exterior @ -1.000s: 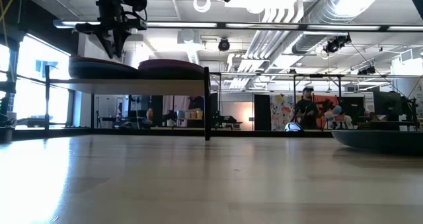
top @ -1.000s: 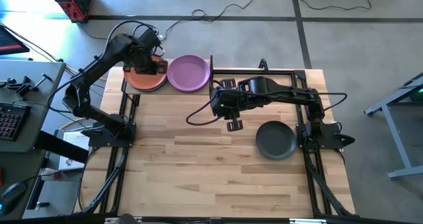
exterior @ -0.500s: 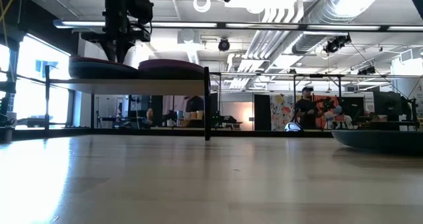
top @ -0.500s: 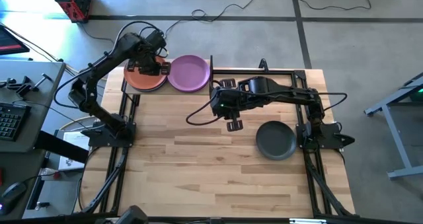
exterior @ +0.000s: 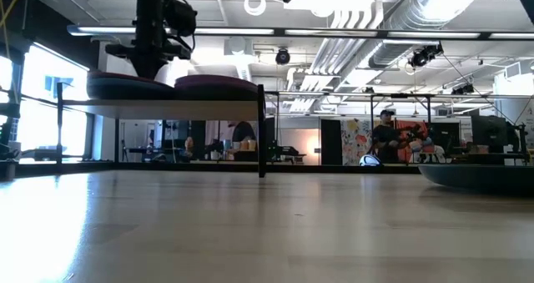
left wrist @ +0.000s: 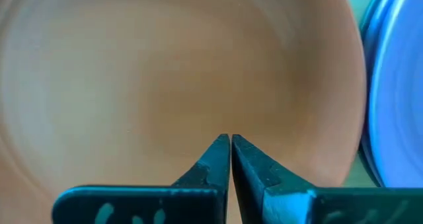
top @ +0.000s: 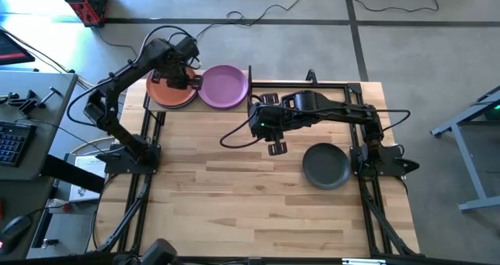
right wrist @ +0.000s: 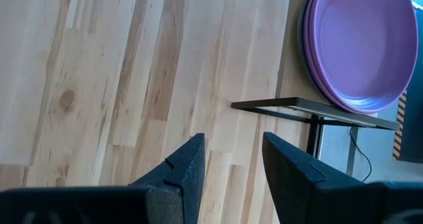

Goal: Place and stack plates onto a shelf
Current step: Stack the purple plate on top of the purple plate on the shelf

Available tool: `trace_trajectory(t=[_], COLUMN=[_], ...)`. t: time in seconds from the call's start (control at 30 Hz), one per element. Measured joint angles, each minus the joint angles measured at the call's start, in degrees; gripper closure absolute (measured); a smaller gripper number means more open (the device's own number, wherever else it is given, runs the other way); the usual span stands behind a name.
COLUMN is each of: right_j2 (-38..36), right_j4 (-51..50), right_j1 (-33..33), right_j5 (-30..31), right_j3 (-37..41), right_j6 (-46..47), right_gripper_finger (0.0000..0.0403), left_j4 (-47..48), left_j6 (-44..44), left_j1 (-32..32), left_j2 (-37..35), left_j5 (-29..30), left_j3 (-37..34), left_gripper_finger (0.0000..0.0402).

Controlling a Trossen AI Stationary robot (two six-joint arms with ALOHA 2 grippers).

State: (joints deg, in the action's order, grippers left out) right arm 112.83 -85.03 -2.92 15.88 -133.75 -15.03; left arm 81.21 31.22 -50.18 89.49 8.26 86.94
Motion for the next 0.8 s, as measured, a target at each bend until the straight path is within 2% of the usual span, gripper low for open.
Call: trace_trajectory(t=[0.8], right_j2=[0.01], right_j4=[0.0], right_j1=[0.0], right_j5=[0.02], right_j3=[0.0], right_j6=[0.0], right_gripper_finger=[0.0274], left_j4=[3.47], left_j6=[-2.58], left_j1=[-7.87], left_j2=[0.0], left_j5=[-1.68], left_j3=[0.02], left_gripper_finger=[0.0401])
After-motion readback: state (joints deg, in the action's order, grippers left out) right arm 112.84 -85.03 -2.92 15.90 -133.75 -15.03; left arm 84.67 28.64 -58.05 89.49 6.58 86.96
